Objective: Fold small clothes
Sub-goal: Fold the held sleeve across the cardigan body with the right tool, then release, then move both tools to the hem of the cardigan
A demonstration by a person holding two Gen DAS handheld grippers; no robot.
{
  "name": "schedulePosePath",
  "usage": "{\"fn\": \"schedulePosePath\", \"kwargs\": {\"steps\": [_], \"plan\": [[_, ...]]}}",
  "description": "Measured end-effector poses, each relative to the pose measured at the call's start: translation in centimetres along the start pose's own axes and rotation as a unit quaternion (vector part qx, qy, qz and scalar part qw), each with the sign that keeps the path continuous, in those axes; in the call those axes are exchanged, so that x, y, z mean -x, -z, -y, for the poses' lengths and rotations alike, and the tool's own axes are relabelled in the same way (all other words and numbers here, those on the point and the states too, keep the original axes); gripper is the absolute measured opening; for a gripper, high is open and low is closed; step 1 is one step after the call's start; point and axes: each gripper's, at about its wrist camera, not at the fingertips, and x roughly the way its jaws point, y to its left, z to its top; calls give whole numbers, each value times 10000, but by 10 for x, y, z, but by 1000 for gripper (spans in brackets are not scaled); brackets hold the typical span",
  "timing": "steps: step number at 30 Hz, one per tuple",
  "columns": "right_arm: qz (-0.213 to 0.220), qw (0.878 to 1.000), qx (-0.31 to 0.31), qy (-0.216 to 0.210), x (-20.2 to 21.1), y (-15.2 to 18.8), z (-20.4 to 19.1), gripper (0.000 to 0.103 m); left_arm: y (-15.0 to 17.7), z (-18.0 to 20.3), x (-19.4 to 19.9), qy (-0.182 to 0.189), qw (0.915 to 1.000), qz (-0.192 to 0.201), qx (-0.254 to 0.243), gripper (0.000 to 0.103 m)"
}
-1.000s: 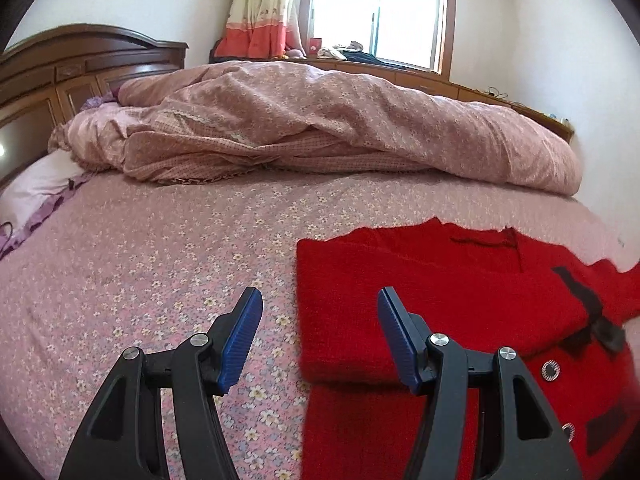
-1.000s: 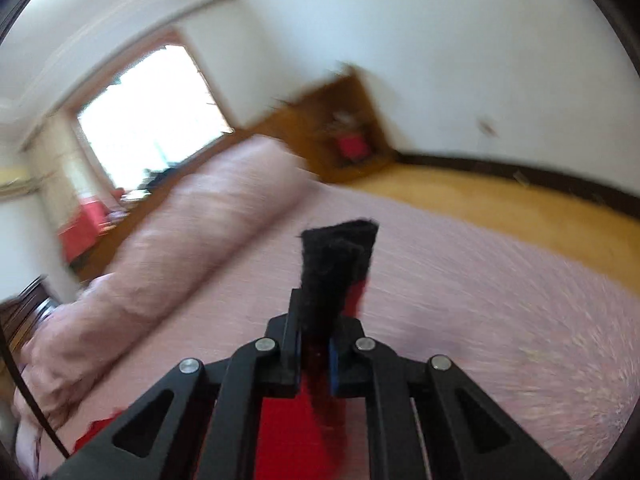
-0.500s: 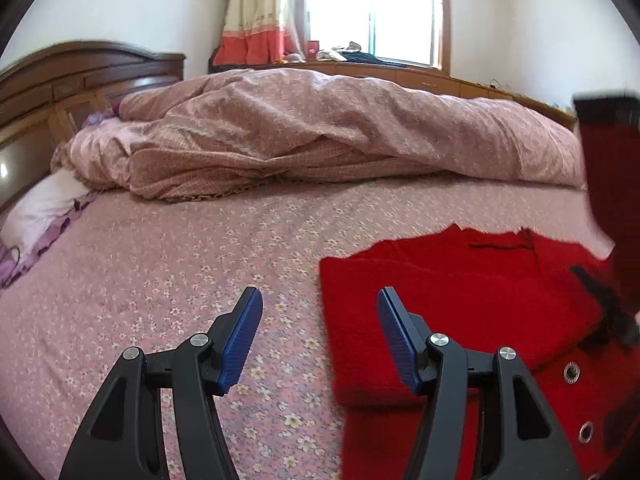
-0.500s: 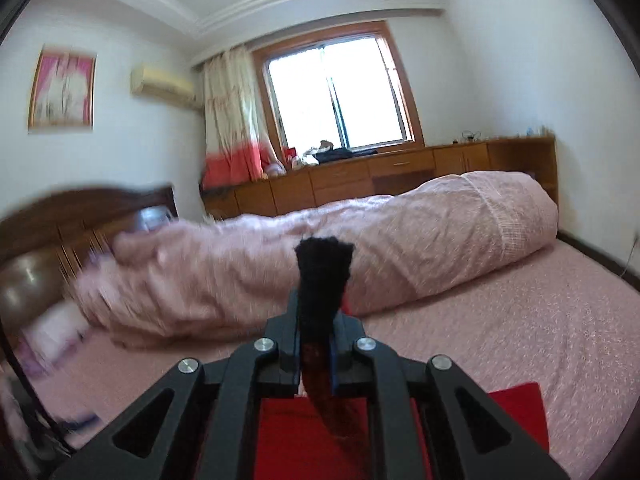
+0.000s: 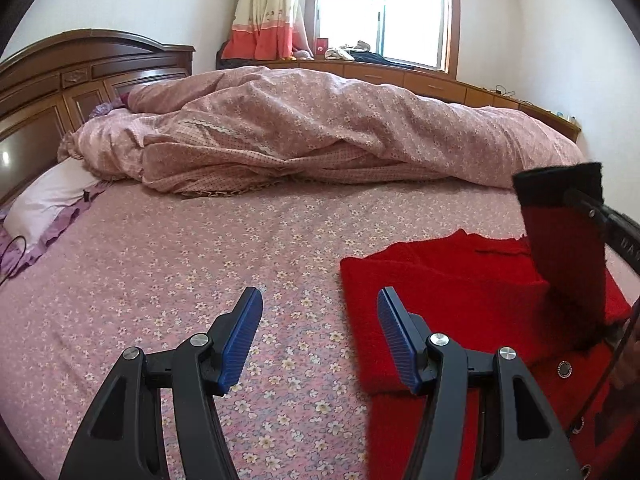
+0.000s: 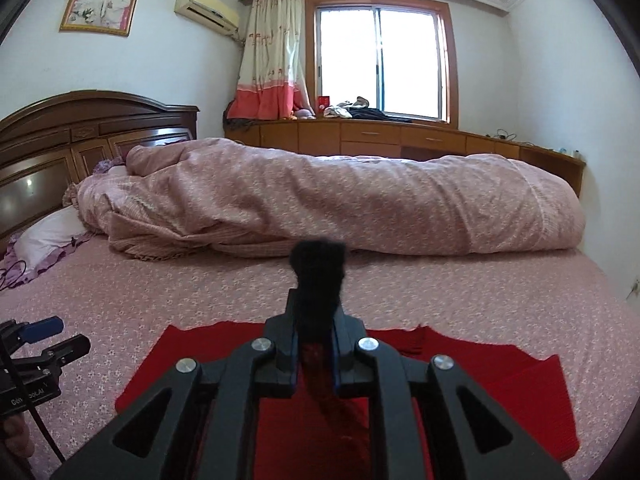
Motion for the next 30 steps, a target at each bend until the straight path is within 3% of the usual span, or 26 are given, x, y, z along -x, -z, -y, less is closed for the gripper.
{"fn": "schedulePosePath", "kwargs": {"steps": [3,6,7,9,13,18,20,23,24,25,27,30], "plan": [[-495,9973,-149,-516,-22,15,-12,18,1,-1,-3,-32,10000,-83,44,54],[-1211,9780,-380,-1654,-38,36,-20,46,1,-5,-9,76,9995,-246,173,54],[-1203,9764,-437,-1742,-33,39,-18,45,1,-6,-9,116,9993,-285,208,54],[-1059,9801,-516,-1600,-14,42,-2,47,1,-7,-9,161,9991,-304,242,54],[-1172,9790,-856,-1433,17,49,52,54,0,-9,-8,270,9987,-280,315,54],[-1069,9890,-891,-493,52,69,135,57,6,-5,-15,359,9975,-452,409,54],[-1078,9874,-1155,-119,58,77,170,57,11,0,-19,352,9975,-507,357,54],[-1192,9815,-1497,-50,56,85,209,56,15,9,-23,326,9975,-563,292,54],[-1268,9806,-1491,53,53,87,217,49,15,13,-23,366,9974,-563,278,54],[-1398,9781,-1527,195,48,92,226,33,15,16,-24,391,9973,-567,247,54],[-1756,9666,-1860,181,36,107,244,17,16,22,-25,399,9975,-560,182,54],[-1701,9597,-2237,-8,39,123,262,7,18,31,-29,357,9976,-585,26,54]]}}
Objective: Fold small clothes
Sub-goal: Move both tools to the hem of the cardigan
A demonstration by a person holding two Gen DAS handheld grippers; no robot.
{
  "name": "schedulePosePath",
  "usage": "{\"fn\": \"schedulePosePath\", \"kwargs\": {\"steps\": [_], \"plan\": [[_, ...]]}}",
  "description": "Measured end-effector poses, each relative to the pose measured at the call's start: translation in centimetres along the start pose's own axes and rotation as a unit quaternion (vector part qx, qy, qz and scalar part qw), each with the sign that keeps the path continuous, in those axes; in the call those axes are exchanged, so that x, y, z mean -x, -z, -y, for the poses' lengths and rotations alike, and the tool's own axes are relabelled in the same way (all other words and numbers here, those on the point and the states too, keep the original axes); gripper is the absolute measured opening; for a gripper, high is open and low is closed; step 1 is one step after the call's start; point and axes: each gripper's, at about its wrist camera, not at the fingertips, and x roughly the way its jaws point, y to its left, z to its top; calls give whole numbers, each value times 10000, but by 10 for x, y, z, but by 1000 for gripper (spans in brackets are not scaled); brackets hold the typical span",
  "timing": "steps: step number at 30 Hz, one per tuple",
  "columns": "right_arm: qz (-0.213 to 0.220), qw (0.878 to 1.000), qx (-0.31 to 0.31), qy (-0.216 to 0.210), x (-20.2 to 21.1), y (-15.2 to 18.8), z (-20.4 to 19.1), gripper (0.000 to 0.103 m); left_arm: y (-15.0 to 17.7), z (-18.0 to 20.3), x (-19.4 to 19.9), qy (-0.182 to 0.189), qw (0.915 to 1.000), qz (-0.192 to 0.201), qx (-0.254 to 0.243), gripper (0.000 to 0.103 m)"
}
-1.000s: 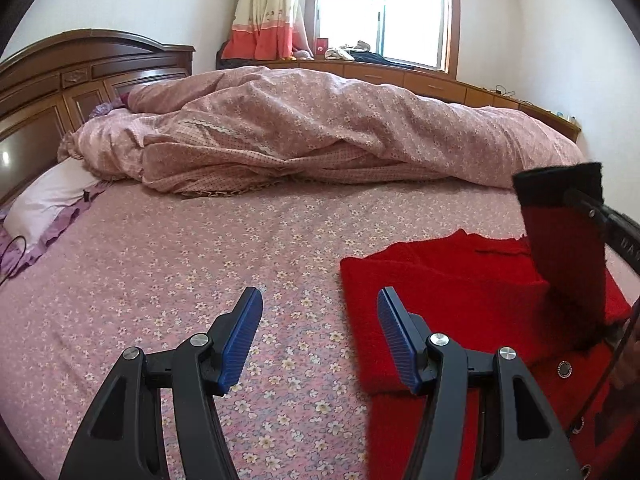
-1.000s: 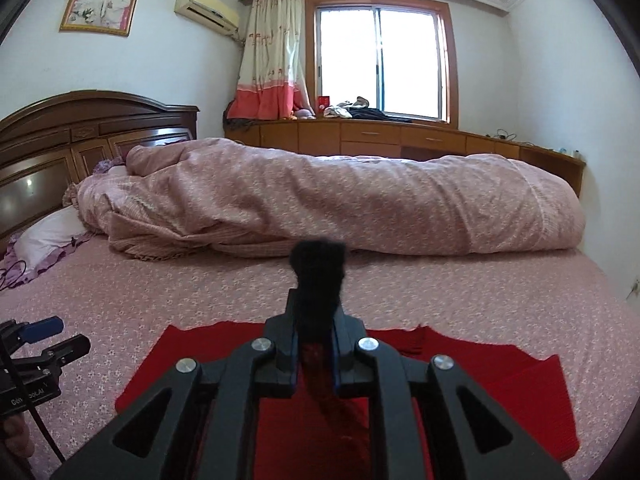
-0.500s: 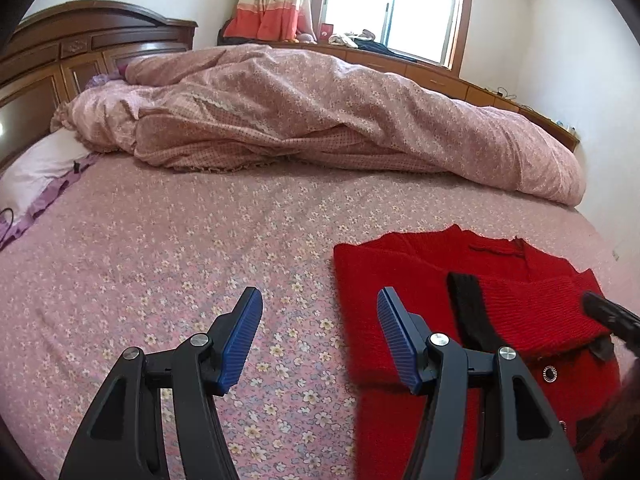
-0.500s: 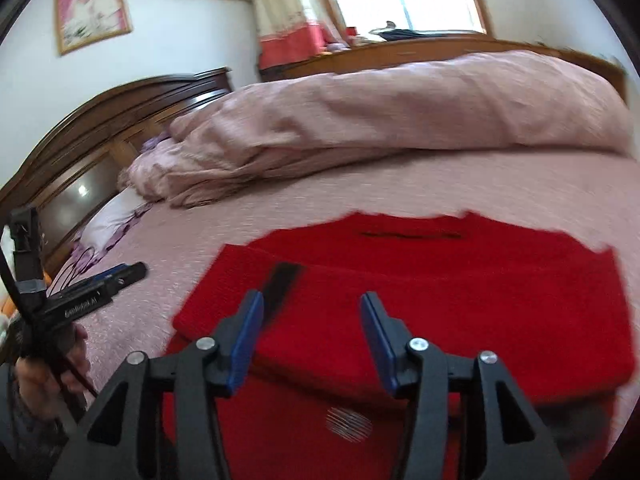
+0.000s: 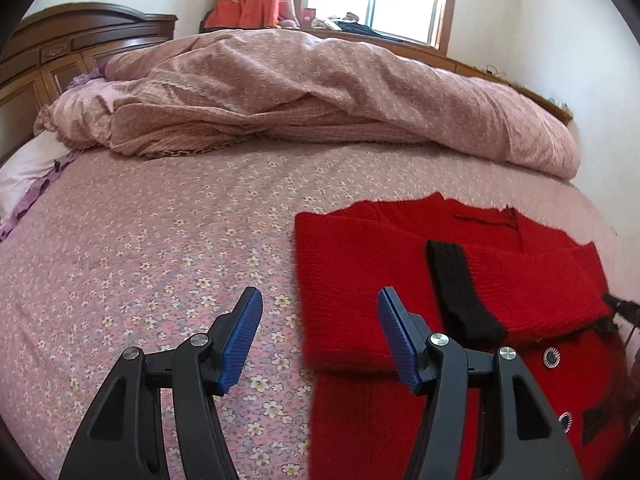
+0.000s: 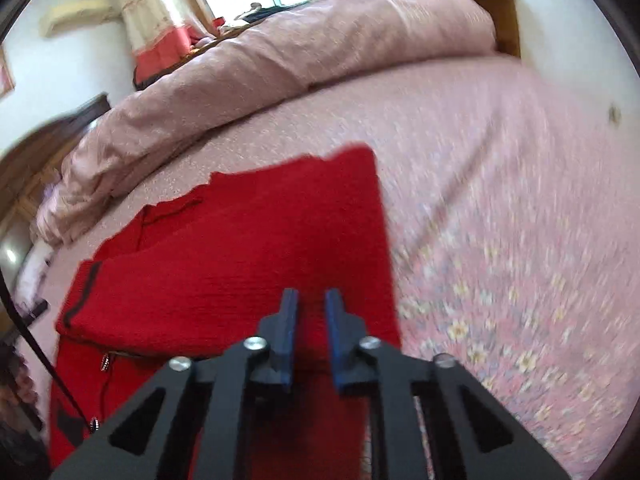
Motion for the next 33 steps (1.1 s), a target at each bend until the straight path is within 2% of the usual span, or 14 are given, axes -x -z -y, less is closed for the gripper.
{"fn": "schedulePosePath", "kwargs": {"steps": [3,8,11,13,14,16,19,20,22,24,28,30,32,33], "plan": [[42,10000,60,29,6,2,0,9,4,3,-2,-49,9999,-42,-137,54],[136,9994,281,121,17,11,-10,22,5,2,5,-16,9998,16,-193,54],[159,9980,580,210,28,17,-23,31,7,-3,19,363,9992,81,-115,54],[204,9969,725,239,43,23,-29,38,11,-5,28,457,9989,76,-45,54],[267,9963,784,232,52,29,-31,40,15,-7,33,482,9988,50,16,54],[334,9953,882,212,65,37,-33,53,24,-10,42,552,9984,-62,107,54],[422,9950,886,186,90,52,-29,57,48,-18,56,664,9969,-390,157,55],[459,9957,800,117,100,57,-24,59,57,-21,62,734,9959,-509,137,56],[501,9974,517,-70,117,67,-12,77,75,-27,74,844,9937,-709,184,61],[537,9977,83,-403,135,81,4,86,90,-34,85,1001,9903,-879,399,64],[450,9930,-678,-860,158,113,31,87,113,-44,104,1133,9845,-1135,709,67],[364,9907,-888,-961,164,131,39,87,122,-47,108,1436,9770,-1322,860,70],[283,9890,-1060,-996,168,146,43,87,131,-47,109,1766,9654,-1628,1013,70],[247,9880,-1119,-1034,168,152,43,87,134,-47,110,1769,9645,-1666,1035,70]]}}
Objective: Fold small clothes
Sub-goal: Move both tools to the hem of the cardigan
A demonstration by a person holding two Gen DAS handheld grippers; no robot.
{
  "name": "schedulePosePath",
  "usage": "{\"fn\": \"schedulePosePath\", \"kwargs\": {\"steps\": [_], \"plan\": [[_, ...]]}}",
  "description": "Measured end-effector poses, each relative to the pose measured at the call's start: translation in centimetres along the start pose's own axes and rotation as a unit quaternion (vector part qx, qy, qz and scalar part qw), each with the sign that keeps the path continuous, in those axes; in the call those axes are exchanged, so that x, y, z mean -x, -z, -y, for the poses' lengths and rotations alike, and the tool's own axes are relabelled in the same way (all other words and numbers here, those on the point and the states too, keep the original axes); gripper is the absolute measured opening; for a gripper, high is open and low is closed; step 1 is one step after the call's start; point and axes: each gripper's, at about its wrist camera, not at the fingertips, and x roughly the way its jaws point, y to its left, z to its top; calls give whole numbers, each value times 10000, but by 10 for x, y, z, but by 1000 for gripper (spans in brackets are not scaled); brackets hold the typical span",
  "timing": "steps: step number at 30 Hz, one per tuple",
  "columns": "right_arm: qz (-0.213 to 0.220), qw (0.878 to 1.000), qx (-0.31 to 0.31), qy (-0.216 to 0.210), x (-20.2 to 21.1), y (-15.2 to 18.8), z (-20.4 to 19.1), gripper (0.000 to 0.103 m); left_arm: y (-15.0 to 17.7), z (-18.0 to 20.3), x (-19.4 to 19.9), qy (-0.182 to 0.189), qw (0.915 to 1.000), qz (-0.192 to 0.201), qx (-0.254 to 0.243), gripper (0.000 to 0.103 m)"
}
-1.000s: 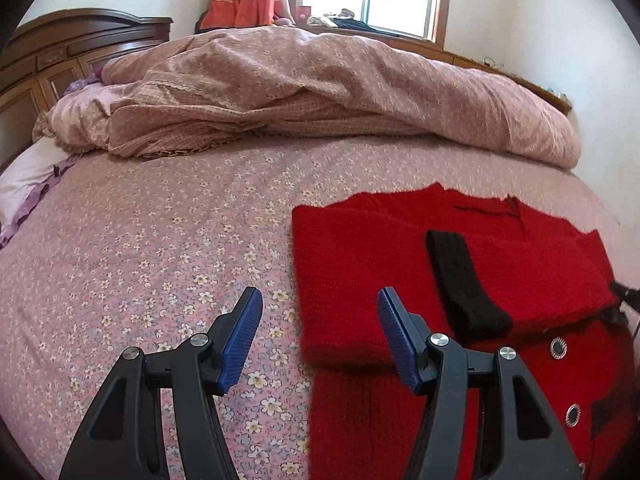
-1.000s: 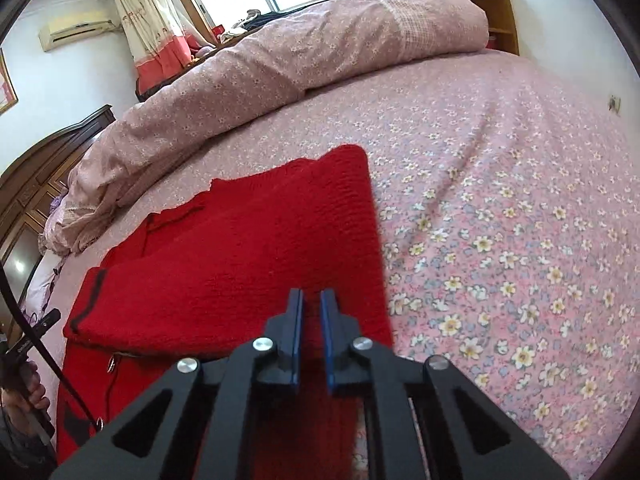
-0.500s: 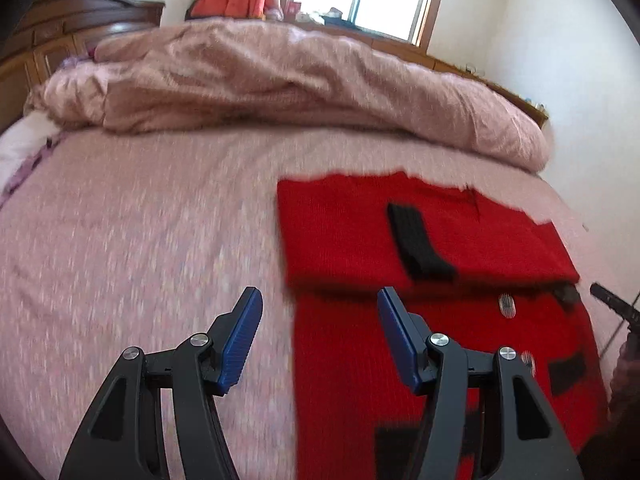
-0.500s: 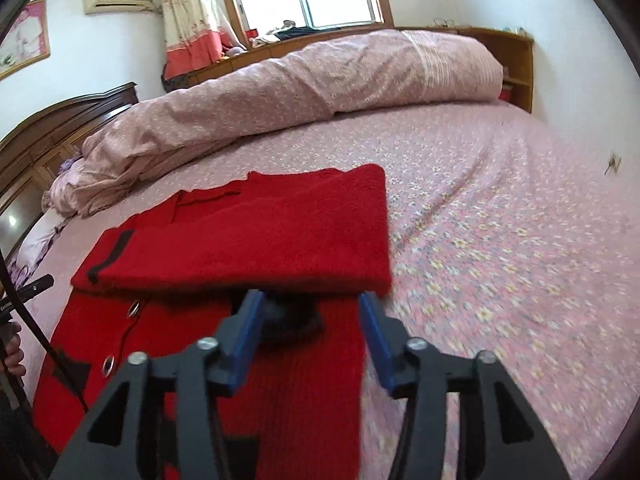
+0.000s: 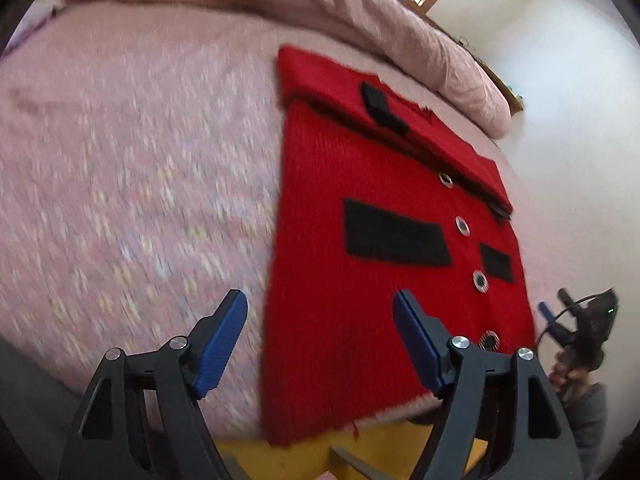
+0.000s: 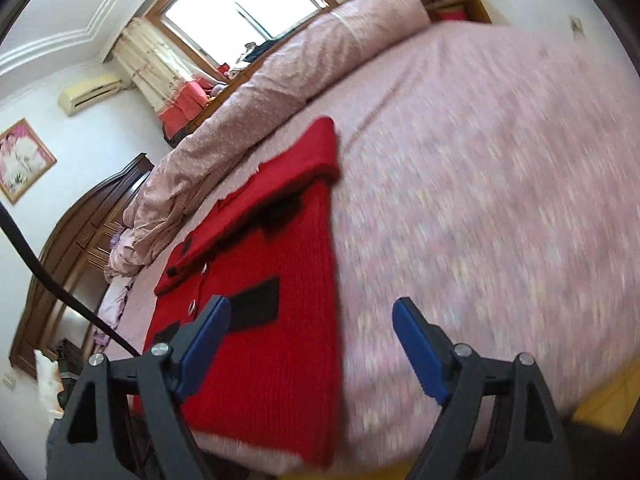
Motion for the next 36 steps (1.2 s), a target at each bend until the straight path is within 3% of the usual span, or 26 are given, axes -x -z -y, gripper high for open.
{"fn": "schedulePosePath", "kwargs": {"steps": [4,8,11,13,18,21,23,25,29,32,35,36], "plan": [[-280,9993,-136,-212,0,20,-1,87,14,-2,1,-210,9997,-65,128,70],[-425,9989,-147,-114,-7,27,0,87,23,0,3,-286,9995,-64,121,70],[-455,9987,-203,-63,-12,26,2,87,23,4,-2,-349,9994,-62,-3,74],[-437,9988,-216,-66,-15,24,4,87,21,9,-9,-336,9994,-4,-69,82],[-506,9985,-180,-68,-22,23,1,88,18,24,-20,-537,9975,33,-453,82],[-697,9962,-318,-425,-28,26,-3,88,24,25,-15,-101,9995,-47,-305,82],[-857,9927,-436,-731,-32,33,-4,88,32,21,-13,448,9988,-211,-13,81],[-945,9907,-468,-863,-35,39,-5,87,36,19,-15,668,9971,-328,149,77],[-936,9907,-500,-849,-39,41,-6,86,34,22,-17,609,9975,-332,110,76],[-926,9909,-587,-785,-41,40,-3,77,31,25,-21,651,9973,-289,159,76],[-959,9915,-611,-640,-40,42,1,61,30,19,-18,537,9981,-254,190,61],[-984,9913,-620,-608,-39,42,5,49,30,17,-18,497,9982,-255,215,51]]}}
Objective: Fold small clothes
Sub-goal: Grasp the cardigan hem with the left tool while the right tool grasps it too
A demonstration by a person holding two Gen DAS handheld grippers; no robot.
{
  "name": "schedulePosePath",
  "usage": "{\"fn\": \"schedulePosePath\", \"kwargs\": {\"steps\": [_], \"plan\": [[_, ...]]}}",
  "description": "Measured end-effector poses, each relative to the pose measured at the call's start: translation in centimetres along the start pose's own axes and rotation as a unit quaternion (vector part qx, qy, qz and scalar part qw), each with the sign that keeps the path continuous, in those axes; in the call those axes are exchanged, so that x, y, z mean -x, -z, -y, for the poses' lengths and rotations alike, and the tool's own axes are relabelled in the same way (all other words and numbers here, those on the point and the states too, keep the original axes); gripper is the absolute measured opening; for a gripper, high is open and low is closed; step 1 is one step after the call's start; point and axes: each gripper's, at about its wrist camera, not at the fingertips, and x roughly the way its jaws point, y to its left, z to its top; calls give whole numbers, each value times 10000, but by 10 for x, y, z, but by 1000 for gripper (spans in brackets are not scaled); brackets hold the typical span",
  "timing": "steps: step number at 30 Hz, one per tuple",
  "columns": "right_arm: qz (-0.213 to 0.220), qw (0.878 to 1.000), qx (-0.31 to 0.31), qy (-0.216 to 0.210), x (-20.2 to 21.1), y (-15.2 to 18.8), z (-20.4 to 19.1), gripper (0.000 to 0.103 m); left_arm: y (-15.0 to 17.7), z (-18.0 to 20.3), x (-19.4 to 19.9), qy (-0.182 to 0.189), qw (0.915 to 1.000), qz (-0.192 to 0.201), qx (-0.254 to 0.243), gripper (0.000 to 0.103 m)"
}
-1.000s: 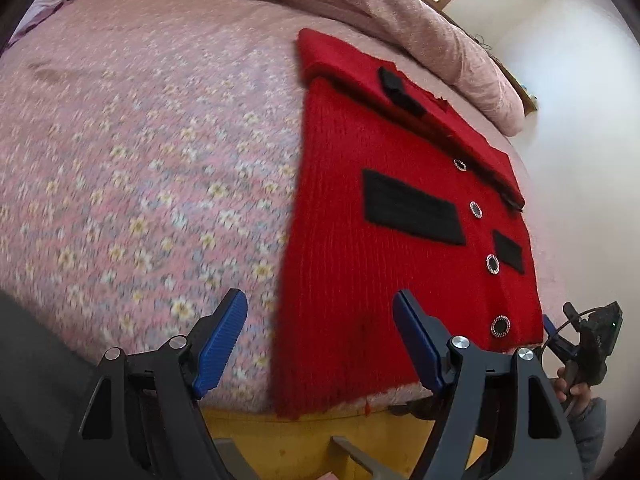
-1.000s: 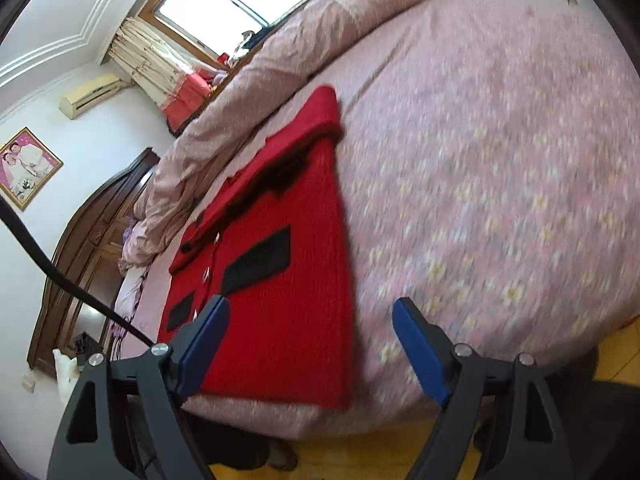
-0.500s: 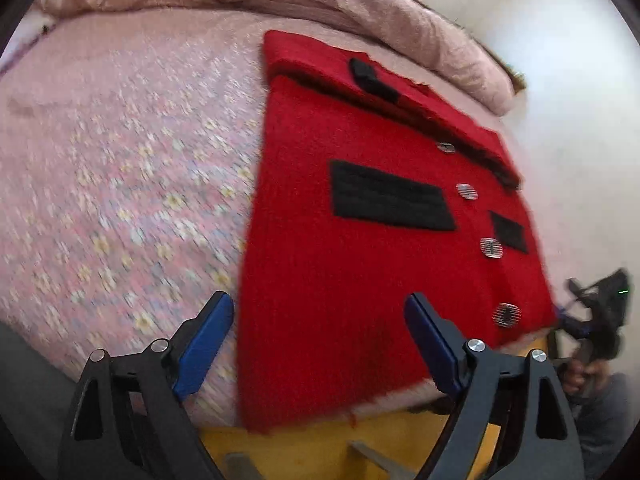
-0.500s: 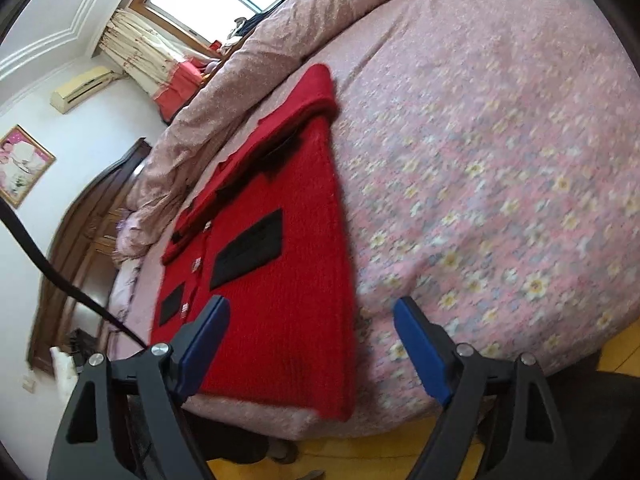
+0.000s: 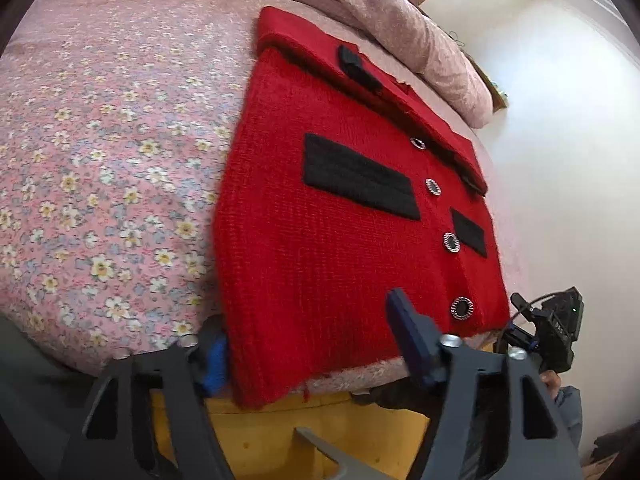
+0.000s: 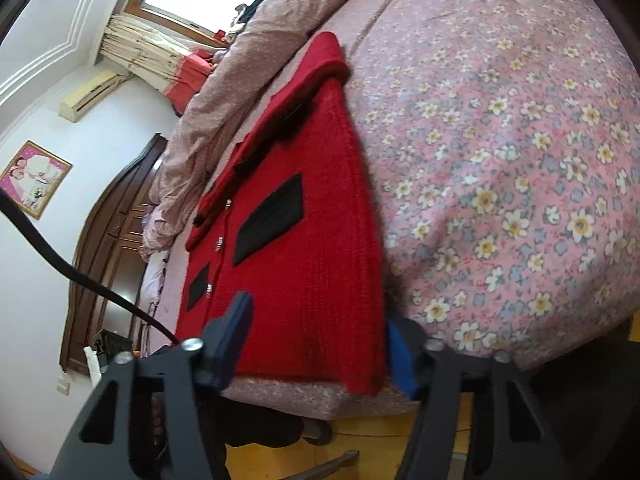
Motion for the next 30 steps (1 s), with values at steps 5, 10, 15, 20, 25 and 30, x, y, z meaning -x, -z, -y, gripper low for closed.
{"fn": "schedulePosePath", "kwargs": {"steps": [5,10,15,20,25,30], "plan": [[-168,9997,63,172,-4,4,1,8,-3,-17,6,-141,9995,-69,271,3],[260,9990,361,-55,18,7,-16,7,1,-20,25,177,9994,112,282,1],[499,9980,364,-154,38,19,-21,6,12,-23,45,449,9983,191,303,1],[581,9966,529,-265,53,32,-34,6,22,-25,68,609,9975,326,171,1],[547,9968,539,-204,70,56,-39,7,35,-23,84,589,9975,386,-64,1],[461,9975,543,-16,65,55,-36,7,31,-20,75,492,9981,366,-94,1]]}}
